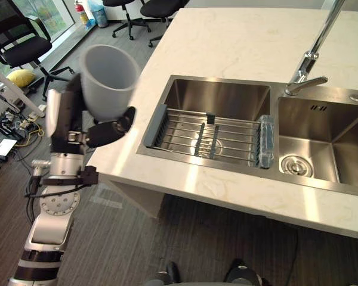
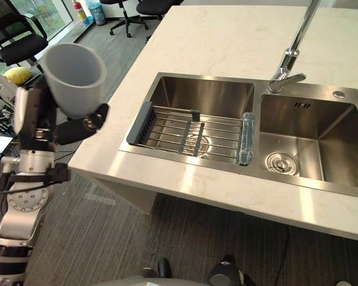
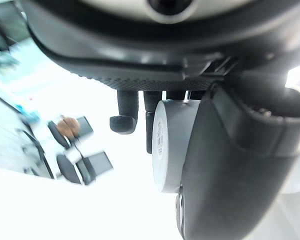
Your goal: Walk over to the sink, pick up the cup, carry it to the dishwasher, place the cup inside the dishwasher, then close the dishwasher door
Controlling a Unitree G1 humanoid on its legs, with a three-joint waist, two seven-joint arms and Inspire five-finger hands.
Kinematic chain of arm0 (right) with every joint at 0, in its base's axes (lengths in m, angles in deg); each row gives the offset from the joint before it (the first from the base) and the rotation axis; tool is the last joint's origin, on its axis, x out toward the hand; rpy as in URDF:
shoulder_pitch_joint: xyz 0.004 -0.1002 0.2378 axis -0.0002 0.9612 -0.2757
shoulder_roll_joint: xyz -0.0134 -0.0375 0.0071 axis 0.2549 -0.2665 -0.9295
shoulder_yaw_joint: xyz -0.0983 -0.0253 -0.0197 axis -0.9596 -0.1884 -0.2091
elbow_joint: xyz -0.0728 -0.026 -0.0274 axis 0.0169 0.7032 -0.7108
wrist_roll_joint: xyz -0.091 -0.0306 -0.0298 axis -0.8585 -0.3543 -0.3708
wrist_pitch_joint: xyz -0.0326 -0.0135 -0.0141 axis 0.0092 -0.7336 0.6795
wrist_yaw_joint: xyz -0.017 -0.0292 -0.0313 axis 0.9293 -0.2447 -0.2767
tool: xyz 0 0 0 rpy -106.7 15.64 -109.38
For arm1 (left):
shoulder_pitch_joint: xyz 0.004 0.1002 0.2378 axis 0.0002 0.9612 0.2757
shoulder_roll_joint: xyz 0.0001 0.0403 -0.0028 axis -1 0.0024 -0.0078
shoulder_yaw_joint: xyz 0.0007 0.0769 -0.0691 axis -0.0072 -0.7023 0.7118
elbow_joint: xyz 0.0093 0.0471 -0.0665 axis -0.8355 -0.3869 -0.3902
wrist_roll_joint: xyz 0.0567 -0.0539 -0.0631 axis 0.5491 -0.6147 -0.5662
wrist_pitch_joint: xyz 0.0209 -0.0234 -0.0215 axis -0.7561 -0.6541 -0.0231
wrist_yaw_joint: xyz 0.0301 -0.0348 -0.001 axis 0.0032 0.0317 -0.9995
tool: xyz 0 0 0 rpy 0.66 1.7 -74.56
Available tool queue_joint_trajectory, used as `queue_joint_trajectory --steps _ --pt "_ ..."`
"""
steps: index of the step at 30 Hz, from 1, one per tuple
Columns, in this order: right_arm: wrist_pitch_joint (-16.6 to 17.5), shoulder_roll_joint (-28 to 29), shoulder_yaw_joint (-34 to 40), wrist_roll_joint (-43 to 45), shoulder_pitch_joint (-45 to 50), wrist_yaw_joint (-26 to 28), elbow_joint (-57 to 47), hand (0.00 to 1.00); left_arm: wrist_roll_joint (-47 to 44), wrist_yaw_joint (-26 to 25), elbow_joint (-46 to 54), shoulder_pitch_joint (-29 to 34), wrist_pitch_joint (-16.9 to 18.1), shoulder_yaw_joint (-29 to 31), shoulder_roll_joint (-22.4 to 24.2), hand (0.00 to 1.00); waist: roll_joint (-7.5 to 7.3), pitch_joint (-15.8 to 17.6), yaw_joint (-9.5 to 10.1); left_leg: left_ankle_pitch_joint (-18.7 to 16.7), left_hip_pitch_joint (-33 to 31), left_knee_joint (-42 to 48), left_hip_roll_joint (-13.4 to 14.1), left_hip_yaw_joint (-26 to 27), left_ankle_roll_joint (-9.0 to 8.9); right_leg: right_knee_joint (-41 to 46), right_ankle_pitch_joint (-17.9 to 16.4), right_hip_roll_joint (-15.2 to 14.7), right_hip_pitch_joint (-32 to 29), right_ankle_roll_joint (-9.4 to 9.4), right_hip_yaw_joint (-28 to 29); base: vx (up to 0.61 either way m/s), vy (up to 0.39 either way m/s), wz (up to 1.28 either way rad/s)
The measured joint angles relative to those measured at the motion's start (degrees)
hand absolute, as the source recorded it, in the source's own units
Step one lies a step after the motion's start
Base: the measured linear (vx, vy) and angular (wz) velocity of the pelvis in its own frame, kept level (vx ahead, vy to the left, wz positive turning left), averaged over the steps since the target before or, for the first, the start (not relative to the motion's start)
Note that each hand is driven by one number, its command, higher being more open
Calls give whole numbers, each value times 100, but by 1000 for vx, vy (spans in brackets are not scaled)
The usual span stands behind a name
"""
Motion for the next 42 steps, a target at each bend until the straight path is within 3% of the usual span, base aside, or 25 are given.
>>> queue_joint_trajectory --steps 3,6,10,11,13,15,18,19,20,22,23,25,26,27,28,29,30,31,32,33,34,35,36,39,42 --pt "-14 62 141 -266 -10 10 -1 100 -386 -324 -87 118 2 458 609 0 -142 -70 44 -109 -137 79 -72 -144 13 206 -57 -119 -30 24 -21 18 40 23" --pt "-124 92 121 -395 25 41 -94 100 -513 -434 -484 231 -6 502 983 0 -268 -101 22 -227 -172 283 -141 -559 40 1005 -321 -265 -136 -14 615 60 18 62" --pt "-220 16 -186 -426 -10 84 -353 100 -705 -539 -685 439 -12 566 1016 0 -390 -165 179 -201 -292 438 -174 -917 35 1319 -478 -248 -186 127 1149 116 -44 62" --pt "-263 8 -281 -447 -102 126 -379 100 -719 -608 -716 435 -13 659 970 0 -468 -206 272 -201 -428 536 -193 -994 34 1181 -646 -214 -173 155 1214 59 -115 42" --pt "-326 13 -449 -538 -305 252 -393 100 -894 -650 -877 384 -22 825 864 0 -533 -158 274 -215 -619 851 -183 -1187 14 630 -897 37 154 160 1520 28 -168 53" --pt "-366 -80 -644 -730 -440 227 -367 100 -1036 -639 -977 369 -91 910 848 0 -457 3 301 -307 -806 1445 -105 -1332 -119 -128 -894 325 789 185 1824 -51 -216 64" --pt "-361 -352 -777 -816 -440 365 -356 100 -1012 -504 -1113 434 -90 950 824 0 -90 212 411 -409 -926 1898 311 -1355 -306 -410 -835 767 1249 115 1562 -91 -162 52" --pt "-336 -439 -815 -842 -460 393 -342 100 -1014 -406 -1169 433 -91 996 803 0 -7 221 402 -311 -964 1738 379 -1296 -454 -359 -860 850 1230 55 1416 -124 -156 63" --pt "-313 -476 -809 -843 -474 394 -320 100 -1013 -328 -1216 418 -88 1005 767 0 19 221 387 -182 -1000 1592 393 -1232 -478 -298 -888 866 1185 6 1286 -160 -125 90" --pt "-197 -457 -678 -835 -522 378 -207 100 -978 3 -1419 331 -85 1003 546 0 -39 231 317 563 -1169 802 338 -673 -540 -104 -946 623 923 -133 656 -212 -90 129" --pt "-158 -442 -629 -829 -512 367 -197 100 -974 75 -1456 283 -60 997 538 0 -43 248 309 514 -1253 895 383 -278 -482 -53 -954 552 886 -148 477 -159 -44 142" --pt "-9 -486 -512 -817 -388 268 -166 100 -978 290 -1562 177 19 995 537 0 -62 257 268 44 -1393 1673 700 1089 290 286 -979 107 825 -190 -191 -69 5 138" --pt "28 -493 -504 -816 -333 251 -174 100 -977 326 -1557 174 62 994 537 0 -49 249 245 24 -1346 1831 827 1411 470 447 -1002 -27 819 -227 -389 -49 43 141" --pt "93 -550 -424 -800 -145 219 -264 100 -993 366 -1507 163 171 972 522 0 66 184 207 823 -1203 2023 1103 2016 1378 1052 -1134 -236 762 -337 -838 -78 52 184" --pt "165 -504 -333 -771 -87 170 -169 100 -1044 445 -1501 -42 230 926 486 0 139 234 -12 953 -1340 1946 911 2241 1516 1495 -1457 -396 616 -435 -1024 -117 29 208" --pt "165 -471 -282 -768 -94 153 -129 100 -1067 453 -1494 -163 240 935 510 0 153 237 -115 1116 -1375 1623 748 2234 1583 1261 -1520 -218 568 -500 -1103 -216 2 261" --pt "204 -301 -186 -704 -22 131 -84 100 -1138 493 -1445 -343 258 963 559 0 108 161 -308 1085 -1338 1122 448 2451 1627 820 -1305 -186 627 -320 -1354 -168 -19 208" --pt "294 -225 -118 -551 -6 60 10 100 -1163 510 -1310 -317 281 976 493 0 118 147 -268 521 -1108 1603 785 3053 1446 889 -1280 -253 718 -295 -1603 -126 5 174" --pt "326 -219 -77 -549 12 52 19 100 -1166 507 -1256 -288 287 980 481 0 115 147 -262 350 -945 1724 924 3270 1322 904 -1268 -299 787 -275 -1705 -25 57 109" --pt "381 -246 -97 -581 41 57 5 100 -1164 509 -1141 -272 251 974 475 0 99 153 -279 166 -592 1767 1093 3577 1023 883 -1231 -407 952 -190 -1940 -13 85 86" --pt "402 -299 -122 -607 54 55 13 100 -1163 523 -1032 -257 208 973 471 0 134 129 -281 196 -434 1672 1154 3642 913 868 -1198 -440 1029 -130 -2068 18 148 110" --pt "450 -406 -169 -681 89 66 15 100 -1166 547 -766 -238 142 946 464 0 231 63 -282 299 -211 1318 1156 3624 385 867 -1160 -495 1094 -50 -2288 25 204 93" --pt "474 -427 -180 -769 42 65 12 100 -1205 577 -513 -219 113 903 417 0 293 13 -256 290 -250 1131 1019 3521 129 853 -1076 -576 1123 43 -2442 14 226 82" --pt "424 -300 -277 -1102 -76 80 -70 100 -1289 706 4 248 -142 864 409 0 108 -70 -117 248 -268 889 657 3281 196 588 -730 -671 1322 217 -2679 14 260 51" --pt "233 -306 -421 -1568 -212 4 -178 100 -1363 832 317 745 -274 604 666 0 -4 -117 -16 147 -360 781 299 2956 349 620 -509 -830 1389 74 -2491 68 236 61"
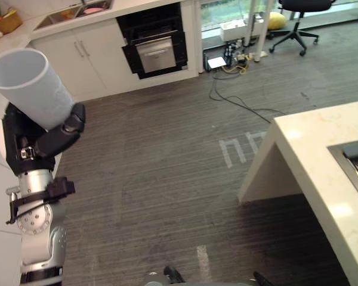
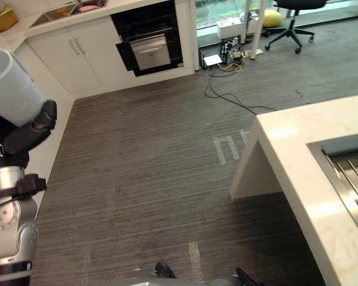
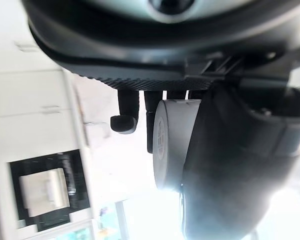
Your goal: Walk over to the sink, pick up the cup, carry it to the dishwasher, place the cup inside the dishwasher, then close the dishwasher door
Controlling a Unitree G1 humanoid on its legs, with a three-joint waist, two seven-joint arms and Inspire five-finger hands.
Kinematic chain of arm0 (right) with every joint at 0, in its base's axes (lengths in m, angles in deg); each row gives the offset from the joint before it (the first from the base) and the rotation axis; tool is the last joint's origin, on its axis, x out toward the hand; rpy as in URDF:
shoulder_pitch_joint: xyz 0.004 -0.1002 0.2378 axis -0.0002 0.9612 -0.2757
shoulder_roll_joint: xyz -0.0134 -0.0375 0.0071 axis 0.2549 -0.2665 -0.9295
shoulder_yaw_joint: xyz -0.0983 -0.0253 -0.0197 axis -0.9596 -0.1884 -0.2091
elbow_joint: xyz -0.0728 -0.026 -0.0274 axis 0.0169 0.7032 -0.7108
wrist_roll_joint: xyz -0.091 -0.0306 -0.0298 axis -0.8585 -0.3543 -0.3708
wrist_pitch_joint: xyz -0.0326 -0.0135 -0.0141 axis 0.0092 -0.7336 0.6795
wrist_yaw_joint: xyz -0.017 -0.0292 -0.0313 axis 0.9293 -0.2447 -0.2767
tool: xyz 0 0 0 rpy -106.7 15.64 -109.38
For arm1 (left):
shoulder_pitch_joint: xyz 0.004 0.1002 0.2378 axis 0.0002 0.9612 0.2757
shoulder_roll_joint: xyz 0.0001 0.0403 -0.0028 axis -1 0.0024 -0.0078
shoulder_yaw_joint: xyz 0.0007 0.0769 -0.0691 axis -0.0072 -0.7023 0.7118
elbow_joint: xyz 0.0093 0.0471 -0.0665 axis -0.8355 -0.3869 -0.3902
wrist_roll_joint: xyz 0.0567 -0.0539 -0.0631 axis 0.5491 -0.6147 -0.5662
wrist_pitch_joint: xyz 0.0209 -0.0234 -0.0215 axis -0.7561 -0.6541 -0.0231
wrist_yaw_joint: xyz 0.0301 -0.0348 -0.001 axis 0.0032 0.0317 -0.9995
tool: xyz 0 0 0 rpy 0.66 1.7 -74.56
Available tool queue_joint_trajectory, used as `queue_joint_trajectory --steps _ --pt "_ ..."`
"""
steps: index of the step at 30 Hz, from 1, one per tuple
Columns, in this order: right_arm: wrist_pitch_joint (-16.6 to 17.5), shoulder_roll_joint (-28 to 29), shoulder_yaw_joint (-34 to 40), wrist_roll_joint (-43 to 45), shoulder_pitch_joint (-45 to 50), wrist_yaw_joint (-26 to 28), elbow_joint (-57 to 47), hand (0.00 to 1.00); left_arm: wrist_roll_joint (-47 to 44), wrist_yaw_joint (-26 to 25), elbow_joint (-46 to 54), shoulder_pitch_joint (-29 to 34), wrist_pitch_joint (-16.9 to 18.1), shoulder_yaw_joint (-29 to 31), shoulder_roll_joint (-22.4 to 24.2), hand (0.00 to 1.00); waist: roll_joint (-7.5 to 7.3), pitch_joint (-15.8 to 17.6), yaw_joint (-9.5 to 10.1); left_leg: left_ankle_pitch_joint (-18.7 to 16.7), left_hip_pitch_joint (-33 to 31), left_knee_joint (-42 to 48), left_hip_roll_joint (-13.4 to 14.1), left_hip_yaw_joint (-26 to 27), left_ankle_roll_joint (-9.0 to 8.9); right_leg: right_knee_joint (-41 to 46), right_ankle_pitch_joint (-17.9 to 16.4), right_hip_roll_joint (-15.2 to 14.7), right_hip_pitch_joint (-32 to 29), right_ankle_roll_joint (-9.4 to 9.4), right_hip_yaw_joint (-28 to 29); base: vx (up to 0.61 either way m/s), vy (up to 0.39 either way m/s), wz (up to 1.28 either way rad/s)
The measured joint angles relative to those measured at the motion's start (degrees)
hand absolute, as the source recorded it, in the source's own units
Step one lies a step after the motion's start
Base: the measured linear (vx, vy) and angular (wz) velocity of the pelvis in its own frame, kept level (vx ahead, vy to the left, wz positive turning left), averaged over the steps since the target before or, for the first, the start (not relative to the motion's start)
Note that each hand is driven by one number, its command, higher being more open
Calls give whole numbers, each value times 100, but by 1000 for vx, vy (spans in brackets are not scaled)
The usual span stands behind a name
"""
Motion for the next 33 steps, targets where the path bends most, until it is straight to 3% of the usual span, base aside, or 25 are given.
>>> queue_joint_trajectory --steps 1,2,3,4,5,6,8,9,12,13,14,15,16,19,20,24,28,29,33 --pt "-23 -4 -1 -40 -1 0 -40 100 0 69 20 48 0 -74 91 0 -16 3 16 -26 -48 -5 -78 -134 40 68 40 -44 -9 -67 196 85 212 117" --pt "-31 7 -1 -134 -4 0 -116 100 3 181 29 126 -2 -234 241 0 -93 42 12 -77 -151 6 -229 -496 120 292 163 -94 -65 -286 840 114 183 171" --pt "-29 0 2 -128 24 0 -151 100 2 316 22 189 1 -452 359 0 -59 11 -26 -109 -262 -1 -432 -1125 226 676 366 -78 -230 -606 1844 173 158 219" --pt "-22 -22 2 -100 60 2 -158 100 -1 497 -21 205 7 -599 410 0 -84 -3 -84 -144 -317 0 -517 -1568 323 982 472 12 -323 -672 2621 132 80 211" --pt "-18 10 3 -60 55 3 -151 100 -11 621 -39 204 10 -658 434 0 -130 -5 -126 -191 -363 25 -597 -1861 416 1188 404 126 -364 -595 3085 190 -6 241" --pt "-20 108 -16 64 19 45 -147 100 -57 818 -81 206 12 -772 528 0 -241 -4 -117 -293 -425 89 -757 -2468 608 1907 51 419 -681 -674 3917 150 -28 228" --pt "-18 153 -36 176 -46 56 -153 100 -197 880 -229 206 11 -859 572 0 -251 -8 -140 -325 -387 123 -830 -2964 642 2745 -163 744 -1213 -725 4505 199 -42 185" --pt "-19 160 -120 301 -89 64 -149 100 -265 953 -332 207 10 -914 568 0 -247 -6 -172 -279 -282 100 -854 -3281 543 2990 -241 940 -1587 -676 4782 220 -62 155" --pt "-97 183 -118 536 -255 82 -93 100 -372 989 -340 196 32 -1118 558 0 -251 -8 -240 -267 -101 69 -852 -3839 337 2256 -384 1067 -2203 -528 4940 200 -113 116" --pt "-163 217 -108 559 -316 83 -55 100 -374 999 -327 157 20 -1285 506 0 -316 4 -272 -359 -22 200 -875 -4031 139 1256 -11 1122 -2345 -491 4986 212 -177 64" --pt "-189 268 -109 557 -343 83 -53 100 -373 1016 -266 147 -9 -1329 429 0 -448 23 -265 -428 9 293 -947 -4064 41 771 619 1118 -2350 -531 5041 221 -213 48" --pt "-242 318 -104 560 -427 95 13 100 -366 1071 -244 78 -85 -1411 374 0 -541 71 -281 -583 65 476 -942 -4113 -124 678 617 1154 -2296 -356 5104 217 -226 1" --pt "-270 325 -105 572 -468 116 54 100 -363 1080 -232 19 -160 -1558 380 0 -446 7 -278 -652 59 514 -740 -4094 -229 381 608 1348 -2148 -347 5019 211 -219 -16" --pt "-382 331 -105 590 -656 201 112 100 -347 1196 -188 -161 -177 -1626 395 0 -496 -18 -204 -782 84 457 -465 -3759 -288 -646 630 1672 -1817 -313 5014 160 -165 -74" --pt "-417 290 -99 727 -741 188 136 100 -348 1201 -210 -261 -250 -1631 448 0 -444 -24 -229 -803 64 433 -318 -3607 -296 -974 810 1848 -1784 -334 5123 95 -109 -72" --pt "-452 183 4 977 -597 144 137 100 -363 1312 -267 -615 -367 -1649 473 0 -435 -23 -299 -831 416 190 -91 -3221 -355 -1277 935 2171 -1638 -408 5431 81 -49 -57" --pt "-458 104 1 1384 -572 180 140 100 -379 1349 -386 -841 -356 -1630 458 0 -356 -64 -411 -819 525 53 -53 -3165 -384 -1644 1124 2241 -1430 -401 5487 44 0 -15" --pt "-477 90 -234 1346 -423 453 82 100 -473 1042 -1248 -932 -126 -1614 293 0 -194 -185 -439 -610 889 -395 -150 -2940 -480 -2645 1741 2102 -939 -344 5104 0 0 0" --pt "-477 90 -234 1346 -409 457 82 100 -474 1040 -1248 -931 -126 -1614 295 0 -207 -189 -445 -615 890 -390 -148 -2925 -476 -2647 1741 2125 -952 -345 5117 0 0 -1"
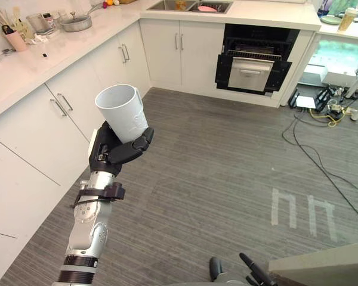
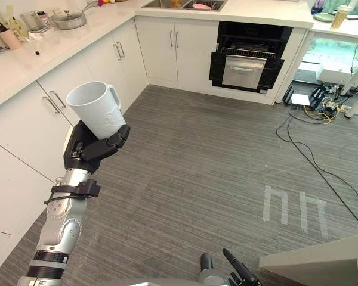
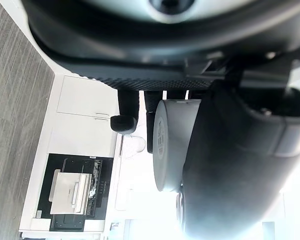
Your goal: Walk over to the sink, pick up the cup, carry it to the dishwasher, place the cup inside the dishwasher, then close the dishwasher door
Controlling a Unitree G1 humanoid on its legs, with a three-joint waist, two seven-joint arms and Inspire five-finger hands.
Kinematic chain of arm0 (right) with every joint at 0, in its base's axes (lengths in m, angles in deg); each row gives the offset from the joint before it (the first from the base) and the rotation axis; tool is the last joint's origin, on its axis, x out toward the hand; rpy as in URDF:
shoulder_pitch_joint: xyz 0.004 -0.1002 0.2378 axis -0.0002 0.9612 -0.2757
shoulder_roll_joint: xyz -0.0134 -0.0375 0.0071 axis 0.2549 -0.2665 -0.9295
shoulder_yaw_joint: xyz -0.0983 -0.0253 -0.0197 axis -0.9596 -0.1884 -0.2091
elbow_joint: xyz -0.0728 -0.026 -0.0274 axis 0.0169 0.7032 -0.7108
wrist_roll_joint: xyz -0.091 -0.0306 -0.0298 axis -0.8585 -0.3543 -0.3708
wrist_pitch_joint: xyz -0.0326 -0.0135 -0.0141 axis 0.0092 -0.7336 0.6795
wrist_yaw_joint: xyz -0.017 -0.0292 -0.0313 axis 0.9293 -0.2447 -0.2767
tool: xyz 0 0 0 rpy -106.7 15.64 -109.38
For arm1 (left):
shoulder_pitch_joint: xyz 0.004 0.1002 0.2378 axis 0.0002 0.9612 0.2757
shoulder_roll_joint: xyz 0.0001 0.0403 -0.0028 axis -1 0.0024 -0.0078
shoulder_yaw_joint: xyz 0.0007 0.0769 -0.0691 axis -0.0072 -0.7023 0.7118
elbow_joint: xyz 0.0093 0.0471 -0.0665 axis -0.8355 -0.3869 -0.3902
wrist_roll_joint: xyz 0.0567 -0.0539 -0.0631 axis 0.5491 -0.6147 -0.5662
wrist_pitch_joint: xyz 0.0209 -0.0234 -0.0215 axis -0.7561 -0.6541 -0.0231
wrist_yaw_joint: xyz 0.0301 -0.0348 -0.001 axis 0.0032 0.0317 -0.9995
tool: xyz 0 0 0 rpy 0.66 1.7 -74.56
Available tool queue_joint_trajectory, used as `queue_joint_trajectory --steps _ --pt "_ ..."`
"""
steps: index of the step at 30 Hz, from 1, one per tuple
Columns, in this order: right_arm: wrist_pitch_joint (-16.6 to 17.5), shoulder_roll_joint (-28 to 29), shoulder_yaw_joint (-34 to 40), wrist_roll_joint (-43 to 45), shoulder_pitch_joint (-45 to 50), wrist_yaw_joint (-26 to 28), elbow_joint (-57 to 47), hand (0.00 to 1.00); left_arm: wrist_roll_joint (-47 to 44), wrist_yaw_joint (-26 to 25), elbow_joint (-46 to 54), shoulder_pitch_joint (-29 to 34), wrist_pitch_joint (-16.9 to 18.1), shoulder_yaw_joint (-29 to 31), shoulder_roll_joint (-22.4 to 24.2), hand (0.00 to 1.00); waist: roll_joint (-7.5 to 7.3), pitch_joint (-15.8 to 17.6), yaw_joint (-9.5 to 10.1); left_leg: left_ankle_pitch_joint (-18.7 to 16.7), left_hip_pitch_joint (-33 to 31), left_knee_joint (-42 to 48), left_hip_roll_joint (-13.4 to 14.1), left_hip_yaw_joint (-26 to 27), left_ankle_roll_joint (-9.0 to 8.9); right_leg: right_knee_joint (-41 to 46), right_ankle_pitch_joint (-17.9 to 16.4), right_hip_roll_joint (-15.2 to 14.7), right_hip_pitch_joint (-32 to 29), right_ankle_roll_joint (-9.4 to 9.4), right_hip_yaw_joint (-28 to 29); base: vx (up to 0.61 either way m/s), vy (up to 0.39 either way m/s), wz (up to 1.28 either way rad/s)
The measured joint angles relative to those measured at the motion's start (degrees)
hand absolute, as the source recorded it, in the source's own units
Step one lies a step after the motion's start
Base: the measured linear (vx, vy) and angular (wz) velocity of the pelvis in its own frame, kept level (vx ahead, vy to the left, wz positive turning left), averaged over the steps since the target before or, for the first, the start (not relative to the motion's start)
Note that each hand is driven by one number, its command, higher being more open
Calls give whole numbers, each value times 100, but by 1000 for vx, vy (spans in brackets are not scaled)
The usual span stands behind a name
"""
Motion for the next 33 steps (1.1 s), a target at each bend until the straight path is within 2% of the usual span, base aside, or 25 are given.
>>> queue_joint_trajectory --steps 2,4,6,9,10,11,12,13,14,15,17,19,20,21,22,23,24,25,26,27,28,30,31,32,33 --pt "2 7 0 -2 39 21 3 100 1 -28 0 9 1 15 37 0 1 2 2 -50 -3 56 37 72 33 -4 -28 19 -20 -12 8 -3 -3 -11" --pt "7 49 8 -35 87 26 41 100 1 -189 24 111 40 151 325 0 30 -15 12 -136 -10 138 145 255 5 5 -145 -79 34 -108 -822 1 -7 -33" --pt "50 135 10 -129 108 32 104 100 4 -419 2 182 58 250 575 0 55 -8 7 -207 -25 233 272 369 -45 168 -175 -56 -37 -156 -1071 34 -45 -30" --pt "72 260 95 -162 176 7 147 100 29 -624 -3 181 7 244 1035 0 46 33 -119 -220 -147 381 323 665 -55 1531 -830 -226 -686 -194 -1181 49 -32 14" --pt "149 384 221 -157 172 -49 137 100 90 -713 -8 194 -92 233 1183 0 -61 89 -117 -262 -173 567 221 1068 7 2115 -1101 -455 -888 -191 -1133 35 23 16" --pt "247 407 339 -155 182 -114 112 100 187 -780 -7 198 -233 83 1304 0 -127 131 -129 -450 -267 819 -94 1103 346 2331 -1290 -698 -868 32 -1171 8 25 25" --pt "273 390 438 -147 197 -161 106 100 279 -782 -2 204 -288 -44 1371 0 -81 156 -148 -502 -294 885 -204 1111 461 2659 -1410 -821 -894 197 -1209 -69 101 88" --pt "422 465 575 84 296 -257 48 100 525 -706 59 255 -350 -382 1358 0 -146 256 -200 -933 -30 910 -352 1098 684 4796 -1600 -1322 -1440 124 -1182 -75 79 84" --pt "439 476 572 111 324 -256 29 100 544 -703 66 311 -350 -414 1356 0 -171 243 -204 -945 5 896 -385 1050 684 5067 -1538 -1411 -1539 30 -1159 -54 106 112" --pt "558 499 569 144 410 -258 -8 100 577 -709 64 489 -361 -545 1332 0 -199 172 -213 -1011 123 893 -477 797 671 5926 -1283 -1645 -1857 -256 -1012 41 32 68" --pt "637 499 562 247 441 -269 -6 100 574 -723 66 609 -350 -562 1319 0 -150 182 -229 -997 198 850 -464 444 700 6421 -1457 -1544 -2123 -303 -845 128 -20 104" --pt "645 516 471 281 400 -275 -6 100 570 -759 60 610 -319 -537 1280 0 -94 244 -233 -975 229 781 -394 84 709 5867 -1727 -1225 -2182 -276 -741 196 -131 103" --pt "645 546 459 281 368 -278 -6 100 571 -754 59 603 -278 -557 1207 0 -47 286 -282 -972 236 724 -315 -149 670 5064 -1753 -955 -2181 -202 -615 258 -220 98" --pt "648 571 463 283 363 -283 -7 100 572 -732 56 578 -275 -606 1094 0 -16 308 -321 -966 269 625 -231 -335 540 3955 -1656 -716 -2154 -56 -486 277 -244 95" --pt "651 580 467 285 373 -289 -4 100 570 -720 52 544 -275 -635 1039 0 -12 331 -320 -975 326 566 -193 -400 453 3342 -1522 -640 -2102 -4 -448 347 -296 70" --pt "659 597 496 317 422 -302 10 100 563 -715 47 470 -276 -690 949 0 -43 346 -296 -1050 495 493 -154 -480 278 2223 -1184 -567 -1987 3 -426 549 -405 44" --pt "688 577 595 346 468 -320 37 100 559 -708 -3 403 -289 -703 877 0 -5 376 -306 -1146 762 432 -49 -505 90 1862 -270 -522 -1751 -52 -568 600 -405 30" --pt "691 556 689 347 465 -322 60 100 554 -707 -46 361 -302 -739 905 0 121 380 -297 -1199 893 334 38 -479 -2 1939 -121 -422 -1713 -148 -670 634 -364 5" --pt "694 513 835 344 353 -342 119 100 536 -679 -103 260 -347 -783 944 0 327 371 -276 -1129 1020 226 246 -325 -82 2414 -490 -277 -1844 -195 -733 459 -277 -6" --pt "696 567 924 347 295 -373 106 100 533 -571 -173 101 -346 -815 920 0 287 392 -282 -958 1134 254 254 -275 -135 3065 -912 -329 -2001 -219 -700 413 -284 -6" --pt "705 599 924 350 296 -376 88 100 531 -533 -187 55 -345 -838 930 0 254 413 -300 -928 1196 321 265 -279 -134 3327 -1129 -355 -2035 -222 -700 362 -329 6" --pt "740 651 1033 353 306 -391 120 100 538 -457 -194 61 -327 -1058 1015 0 196 364 -298 -916 1000 1358 407 -309 -142 4047 -1926 -359 -2052 -254 -729 362 -327 -1" --pt "741 670 1057 352 320 -400 121 100 554 -456 -194 94 -326 -1101 1053 0 213 350 -298 -876 830 1827 491 -320 -147 4117 -2049 -334 -2011 -273 -738 338 -297 -10" --pt "744 699 1116 352 334 -401 139 100 583 -460 -194 157 -327 -1150 1116 0 252 327 -296 -671 490 2663 655 -356 -203 4149 -2201 -262 -1906 -295 -756 263 -225 -9" --pt "766 727 1146 348 391 -393 160 100 587 -467 -195 214 -327 -1201 1153 0 313 306 -298 -3 -16 3770 936 -469 -245 4036 -2365 -106 -1675 -384 -789 448 -273 -18"
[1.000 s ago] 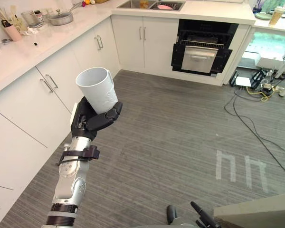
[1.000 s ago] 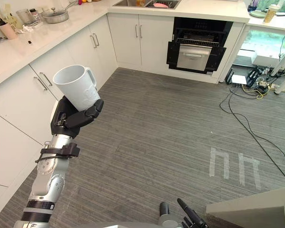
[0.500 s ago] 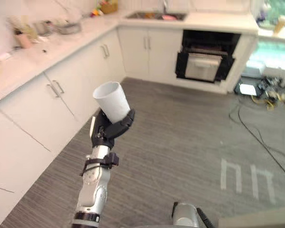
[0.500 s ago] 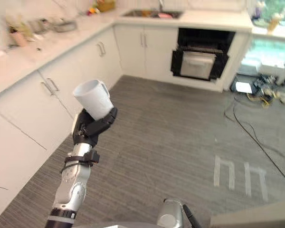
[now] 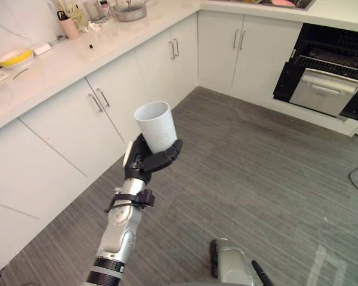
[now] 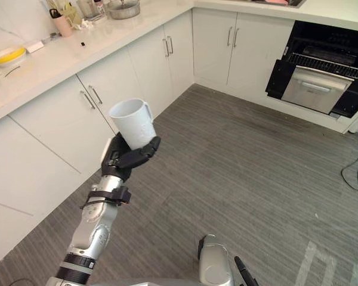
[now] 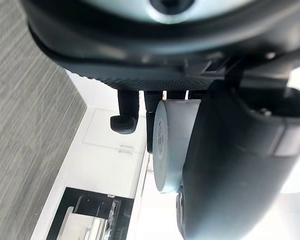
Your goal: Walk over to the sink, pick up the cup, carry it to the dishwasher, place the cup inside the dishwasher, then close the dishwasher door
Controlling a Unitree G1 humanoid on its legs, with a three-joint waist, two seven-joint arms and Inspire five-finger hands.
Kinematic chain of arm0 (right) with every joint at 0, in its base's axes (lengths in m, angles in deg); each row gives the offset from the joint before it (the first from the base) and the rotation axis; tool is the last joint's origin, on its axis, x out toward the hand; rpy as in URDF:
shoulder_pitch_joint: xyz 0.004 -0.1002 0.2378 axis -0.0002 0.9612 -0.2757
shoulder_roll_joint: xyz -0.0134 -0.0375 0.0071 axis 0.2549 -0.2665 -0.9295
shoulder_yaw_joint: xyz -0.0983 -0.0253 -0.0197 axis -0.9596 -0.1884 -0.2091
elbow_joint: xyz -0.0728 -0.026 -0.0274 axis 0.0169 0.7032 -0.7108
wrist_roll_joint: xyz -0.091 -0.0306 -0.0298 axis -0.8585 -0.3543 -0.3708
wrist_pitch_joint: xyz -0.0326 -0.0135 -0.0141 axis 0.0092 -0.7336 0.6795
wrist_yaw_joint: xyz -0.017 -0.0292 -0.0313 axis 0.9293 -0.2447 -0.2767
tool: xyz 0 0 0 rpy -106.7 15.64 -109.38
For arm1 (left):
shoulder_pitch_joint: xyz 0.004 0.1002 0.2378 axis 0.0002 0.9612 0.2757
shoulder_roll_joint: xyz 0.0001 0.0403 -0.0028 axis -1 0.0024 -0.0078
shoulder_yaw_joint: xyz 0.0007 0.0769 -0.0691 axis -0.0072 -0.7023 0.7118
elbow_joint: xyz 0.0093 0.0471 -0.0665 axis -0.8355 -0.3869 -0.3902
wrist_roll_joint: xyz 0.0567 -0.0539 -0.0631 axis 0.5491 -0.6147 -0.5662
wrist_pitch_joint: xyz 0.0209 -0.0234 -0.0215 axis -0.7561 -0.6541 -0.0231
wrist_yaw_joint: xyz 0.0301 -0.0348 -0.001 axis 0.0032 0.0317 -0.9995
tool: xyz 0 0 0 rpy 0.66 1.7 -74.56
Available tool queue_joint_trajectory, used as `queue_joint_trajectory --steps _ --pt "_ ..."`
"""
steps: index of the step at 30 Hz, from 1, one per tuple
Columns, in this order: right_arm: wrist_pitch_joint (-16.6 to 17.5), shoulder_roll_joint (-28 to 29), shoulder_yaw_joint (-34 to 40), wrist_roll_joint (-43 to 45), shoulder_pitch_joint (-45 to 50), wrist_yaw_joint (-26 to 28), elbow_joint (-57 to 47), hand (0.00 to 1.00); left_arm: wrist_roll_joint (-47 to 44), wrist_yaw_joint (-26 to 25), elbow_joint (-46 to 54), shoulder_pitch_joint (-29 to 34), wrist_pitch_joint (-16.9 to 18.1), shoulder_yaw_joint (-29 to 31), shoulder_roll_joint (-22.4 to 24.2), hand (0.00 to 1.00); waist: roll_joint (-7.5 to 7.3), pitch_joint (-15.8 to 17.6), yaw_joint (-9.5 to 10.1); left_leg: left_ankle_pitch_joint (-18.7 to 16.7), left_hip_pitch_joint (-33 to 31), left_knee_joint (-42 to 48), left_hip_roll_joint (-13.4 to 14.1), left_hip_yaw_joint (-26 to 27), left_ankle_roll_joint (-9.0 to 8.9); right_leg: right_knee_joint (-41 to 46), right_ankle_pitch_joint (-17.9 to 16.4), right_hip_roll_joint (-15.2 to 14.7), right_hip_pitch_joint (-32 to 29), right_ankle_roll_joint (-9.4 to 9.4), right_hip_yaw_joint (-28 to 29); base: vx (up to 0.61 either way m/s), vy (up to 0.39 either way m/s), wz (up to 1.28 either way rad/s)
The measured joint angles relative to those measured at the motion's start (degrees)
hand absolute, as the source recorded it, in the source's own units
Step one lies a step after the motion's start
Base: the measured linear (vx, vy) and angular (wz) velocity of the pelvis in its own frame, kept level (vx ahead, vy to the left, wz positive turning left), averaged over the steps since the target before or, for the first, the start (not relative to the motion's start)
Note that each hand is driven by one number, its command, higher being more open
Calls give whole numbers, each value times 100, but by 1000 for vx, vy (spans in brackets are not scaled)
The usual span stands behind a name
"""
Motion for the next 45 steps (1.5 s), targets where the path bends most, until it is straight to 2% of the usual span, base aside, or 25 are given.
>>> queue_joint_trajectory --steps 1,2,3,5,8,9,12,14,15,16,17,19,20,21,22,24,27,30,33,34,35,36,40,43,45 --pt "98 6 -21 -15 75 43 58 100 -11 10 0 49 -4 -1 -8 0 22 13 18 700 -430 936 316 -83 117 -283 -110 221 385 -155 -22 323 -165 -17" --pt "163 16 -20 -16 82 66 70 100 -12 23 0 39 -7 14 -28 0 34 32 27 599 -648 1438 450 -78 245 -414 -165 325 586 -240 -22 496 -218 -20" --pt "293 4 -23 -8 95 77 69 100 -21 88 3 27 -11 75 -57 0 40 74 52 287 -1077 2268 573 -3 661 -670 -230 452 1019 -389 2 395 -149 -21" --pt "501 -163 -52 137 72 118 42 100 -155 178 6 29 -35 170 -153 0 -28 120 161 -245 -1734 2397 456 386 803 -1215 -270 499 1688 -407 132 523 -138 -38" --pt "629 -421 -303 239 -128 213 -311 100 -374 242 61 18 -30 420 -342 0 -99 126 307 -556 -2084 -22 -95 1139 789 -1716 -179 284 2200 -135 415 388 -21 -54" --pt "696 -556 -478 227 -251 233 -456 100 -437 238 77 11 -16 496 -340 0 -106 121 321 -317 -2079 -1829 -532 1127 568 -1824 -94 139 2315 41 422 382 28 -40" --pt "747 -673 -870 223 -587 168 -609 100 -460 255 115 9 48 509 -352 0 -109 104 504 502 -2314 -3666 -823 636 268 -2058 -119 154 2646 271 876 662 143 -77" --pt "748 -638 -934 223 -743 113 -529 100 -460 258 84 15 76 526 -352 0 -196 32 596 1328 -2238 -3566 -923 600 560 -2179 -275 -14 2876 535 1124 620 204 -82" --pt "732 -557 -933 218 -805 76 -418 100 -451 282 84 16 102 526 -335 0 -311 -18 604 1371 -2248 -3288 -1055 587 864 -2075 -293 -222 2910 595 1160 383 125 -34" --pt "721 -494 -933 218 -807 56 -358 100 -448 303 84 17 104 526 -336 0 -420 -41 574 1181 -2249 -3101 -1146 621 911 -1948 -291 -335 2934 640 1143 798 214 -12" --pt "677 -414 -933 212 -720 -9 -287 100 -433 380 85 40 103 521 -296 0 -529 -105 489 866 -2194 -2691 -1252 667 975 -1560 -170 -538 2931 838 1086 543 109 -1" --pt "557 -323 -935 207 -585 -151 -288 100 -341 392 89 72 103 568 -303 0 -561 -126 482 449 -1839 -2291 -1214 814 980 -676 354 -682 2852 853 856 674 123 -31" --pt "489 -214 -938 215 -592 -224 -287 100 -327 411 168 71 103 684 -336 0 -577 -76 486 134 -1858 -1541 -1022 993 1072 59 1080 -717 2671 876 649 532 194 -57" --pt "495 -155 -1029 212 -408 -257 -361 100 -324 420 420 110 109 723 -385 0 -641 -186 480 133 -1493 -2267 -1263 1040 829 1124 1593 -1055 2290 1027 561 319 234 -62" --pt "508 -113 -1078 196 -386 -244 -349 100 -325 431 667 151 214 786 -431 0 -818 -228 472 18 -1243 -2521 -1412 1262 1101 2212 1473 -1378 1809 928 488 161 184 -44" --pt "512 -125 -1147 170 -380 -229 -364 100 -277 366 706 93 264 873 -421 0 -821 -268 345 -147 -856 -2808 -1519 1163 1148 3281 1015 -1547 1058 395 193 249 18 -14" --pt "554 -115 -1199 353 -307 -178 -514 100 -232 238 638 81 261 763 -371 0 -518 -75 162 -265 -137 -3311 -1384 1062 1011 2879 406 -1252 207 172 -422 323 -34 11" --pt "564 -108 -1305 366 -120 -140 -687 100 -224 209 467 57 219 505 -386 0 -410 2 -9 -475 431 -3487 -1170 932 686 689 358 -1010 -154 224 -986 394 -167 24" --pt "727 -111 -1295 328 111 17 -783 100 -218 214 419 16 162 367 -492 0 -574 -68 -6 -794 986 -3612 -1178 985 253 -1595 1237 -998 -217 295 -1387 462 -246 4" --pt "777 -132 -1278 328 165 61 -791 100 -219 217 380 15 161 368 -501 0 -580 -86 -12 -883 1126 -3625 -1202 948 161 -1590 1849 -1006 -186 212 -1325 606 -302 -4" --pt "847 -249 -1187 329 131 79 -733 100 -222 224 217 0 137 367 -417 0 -391 -62 -32 -956 1321 -3673 -1025 964 114 -1262 1992 -921 -191 45 -1337 595 -310 -7" --pt "904 -270 -1107 341 62 74 -740 100 -223 249 103 -81 109 313 -421 0 -210 -80 -48 -936 1326 -3635 -904 903 150 -968 1614 -839 -220 21 -1344 607 -364 -7" --pt "1023 -184 -994 475 100 50 -1038 100 -221 418 -176 -329 144 11 -419 0 -273 -89 -50 -1013 1254 -2655 -631 816 295 264 416 -897 -296 -13 -1326 379 -330 -2" --pt "1042 -232 -907 619 72 71 -1184 100 -74 435 -194 -307 143 -257 -307 0 -99 -105 80 -46 -141 633 166 517 254 36 23 -353 87 -83 -1193 287 -274 -47" --pt "1112 -251 -963 618 64 71 -1191 100 -80 464 -203 -302 132 -261 -316 0 -149 -51 137 -321 -751 1940 285 369 332 -307 -38 -7 580 -164 -1050 301 -155 -68"
